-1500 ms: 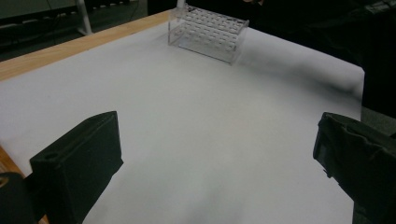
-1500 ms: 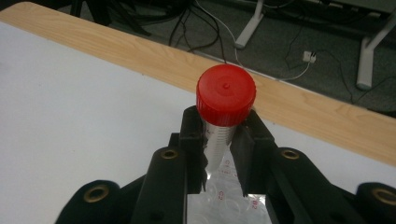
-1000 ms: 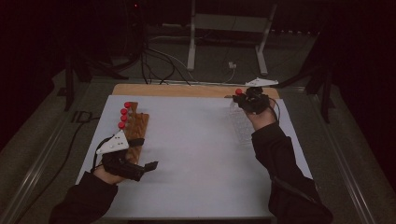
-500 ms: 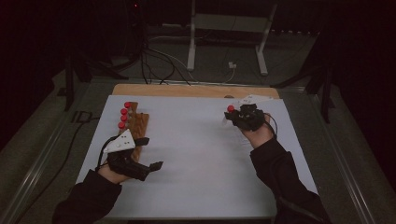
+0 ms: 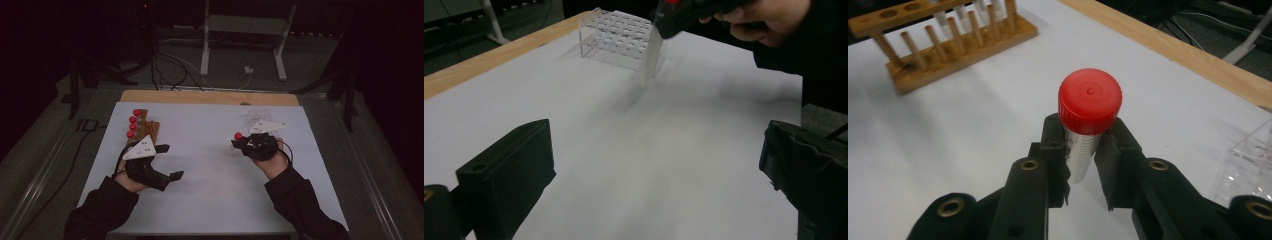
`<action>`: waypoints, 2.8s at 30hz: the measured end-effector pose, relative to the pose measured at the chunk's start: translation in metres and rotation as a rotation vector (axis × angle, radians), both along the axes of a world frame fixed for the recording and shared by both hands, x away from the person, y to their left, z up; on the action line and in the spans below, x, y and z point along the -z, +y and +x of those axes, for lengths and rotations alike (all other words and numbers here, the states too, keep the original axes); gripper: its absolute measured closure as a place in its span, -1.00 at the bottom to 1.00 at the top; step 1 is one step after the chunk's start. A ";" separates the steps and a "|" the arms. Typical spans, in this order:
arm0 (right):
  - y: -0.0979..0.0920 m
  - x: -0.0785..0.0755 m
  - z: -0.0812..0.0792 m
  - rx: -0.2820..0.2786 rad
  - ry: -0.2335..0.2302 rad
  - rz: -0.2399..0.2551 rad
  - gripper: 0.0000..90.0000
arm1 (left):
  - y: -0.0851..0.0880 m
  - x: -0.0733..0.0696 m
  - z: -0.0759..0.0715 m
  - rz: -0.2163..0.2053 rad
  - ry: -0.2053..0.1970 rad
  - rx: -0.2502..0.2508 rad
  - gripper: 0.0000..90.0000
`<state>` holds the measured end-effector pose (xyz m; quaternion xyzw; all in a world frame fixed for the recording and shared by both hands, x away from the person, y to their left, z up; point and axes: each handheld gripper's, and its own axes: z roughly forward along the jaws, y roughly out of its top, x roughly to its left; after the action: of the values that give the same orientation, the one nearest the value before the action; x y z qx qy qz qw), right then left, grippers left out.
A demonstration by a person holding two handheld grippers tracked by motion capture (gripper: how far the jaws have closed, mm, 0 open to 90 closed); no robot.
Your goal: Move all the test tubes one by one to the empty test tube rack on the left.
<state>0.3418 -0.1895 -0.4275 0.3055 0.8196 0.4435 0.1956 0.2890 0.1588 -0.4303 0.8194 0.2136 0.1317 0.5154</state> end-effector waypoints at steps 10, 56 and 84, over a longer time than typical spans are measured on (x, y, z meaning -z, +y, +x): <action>0.010 0.011 -0.026 -0.065 0.014 0.019 0.67 | -0.021 -0.008 0.004 0.009 -0.011 0.039 -0.95; 0.032 0.019 -0.053 -0.181 0.020 0.034 0.67 | -0.102 -0.007 0.018 -0.003 -0.063 0.179 0.23; 0.025 0.017 -0.051 -0.139 0.015 0.057 -0.14 | -0.085 -0.020 0.020 0.006 -0.115 0.114 0.60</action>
<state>0.2908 -0.1647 -0.4445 0.2563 0.8274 0.4769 0.1496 0.3092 0.0735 -0.4106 0.8229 0.1361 0.1495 0.5310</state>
